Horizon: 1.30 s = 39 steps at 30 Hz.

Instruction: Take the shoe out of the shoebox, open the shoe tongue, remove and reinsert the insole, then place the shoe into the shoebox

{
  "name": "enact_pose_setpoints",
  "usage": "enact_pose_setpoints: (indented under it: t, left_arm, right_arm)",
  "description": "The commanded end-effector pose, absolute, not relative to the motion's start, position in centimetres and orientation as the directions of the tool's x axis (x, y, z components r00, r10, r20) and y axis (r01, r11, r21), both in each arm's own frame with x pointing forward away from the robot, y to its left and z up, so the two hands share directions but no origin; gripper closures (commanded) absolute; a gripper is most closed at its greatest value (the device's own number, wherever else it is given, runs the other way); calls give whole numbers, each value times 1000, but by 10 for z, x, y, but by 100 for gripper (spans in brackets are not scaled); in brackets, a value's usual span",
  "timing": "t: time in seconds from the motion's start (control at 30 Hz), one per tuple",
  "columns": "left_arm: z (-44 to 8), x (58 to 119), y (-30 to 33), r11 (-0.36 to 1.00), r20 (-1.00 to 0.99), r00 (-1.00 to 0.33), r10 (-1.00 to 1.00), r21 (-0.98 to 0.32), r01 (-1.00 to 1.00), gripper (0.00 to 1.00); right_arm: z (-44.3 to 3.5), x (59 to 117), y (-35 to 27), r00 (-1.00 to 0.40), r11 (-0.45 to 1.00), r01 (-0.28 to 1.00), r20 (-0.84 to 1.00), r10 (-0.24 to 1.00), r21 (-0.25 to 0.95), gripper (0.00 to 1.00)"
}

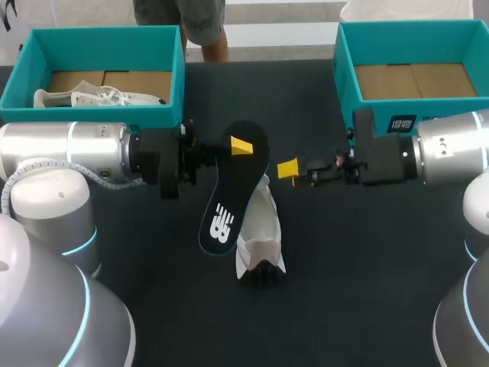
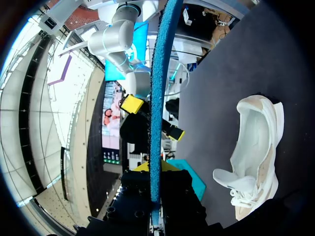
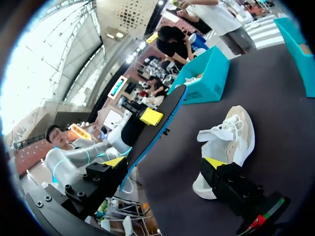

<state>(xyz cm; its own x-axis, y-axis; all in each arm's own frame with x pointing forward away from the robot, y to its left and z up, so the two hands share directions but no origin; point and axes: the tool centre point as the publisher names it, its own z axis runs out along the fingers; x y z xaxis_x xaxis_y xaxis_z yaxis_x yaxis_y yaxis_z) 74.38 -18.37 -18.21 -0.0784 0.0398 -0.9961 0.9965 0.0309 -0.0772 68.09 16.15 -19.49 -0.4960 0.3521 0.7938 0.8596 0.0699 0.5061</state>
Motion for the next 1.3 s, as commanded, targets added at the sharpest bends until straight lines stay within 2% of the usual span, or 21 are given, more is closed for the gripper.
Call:
enact_pose_setpoints:
  t: [0.03, 0.47, 0.53, 0.57, 0.63, 0.8, 1.13, 1.3]
  left_arm:
    - [-183, 742, -184, 35, -996, -77, 39, -75, 997, 100]
    - [-183, 742, -184, 35, -996, -77, 39, -75, 997, 100]
    - [-184, 733, -177, 22, -984, -174, 27, -174, 985, 100]
    - [-184, 729, -174, 16, -975, -220, 26, -219, 975, 100]
    - [-181, 720, -169, 15, -960, -281, -2, -281, 959, 100]
    - [-172, 703, -155, 20, -927, -375, -26, -376, 927, 100]
    - [-187, 677, -144, 15, -852, -521, -60, -522, 853, 100]
    - [-198, 668, -147, 9, -823, -565, -51, -566, 824, 100]
  right_arm:
    - [-193, 678, 151, -893, 442, 449, 370, 258, 777, 0]
    - [-193, 678, 151, -893, 442, 449, 370, 258, 777, 0]
    - [-193, 678, 151, -893, 442, 449, 370, 258, 777, 0]
    - [-197, 681, 145, -901, 413, 422, 321, 293, 807, 0]
    - [-197, 687, 136, -922, 458, 322, 166, 349, 828, 0]
    - [-201, 696, 120, -933, 520, 189, -12, 359, 833, 0]
    - [-227, 703, 119, -982, 629, 50, -77, 173, 776, 0]
    - [-238, 698, 115, -973, 612, 28, -118, 197, 790, 0]
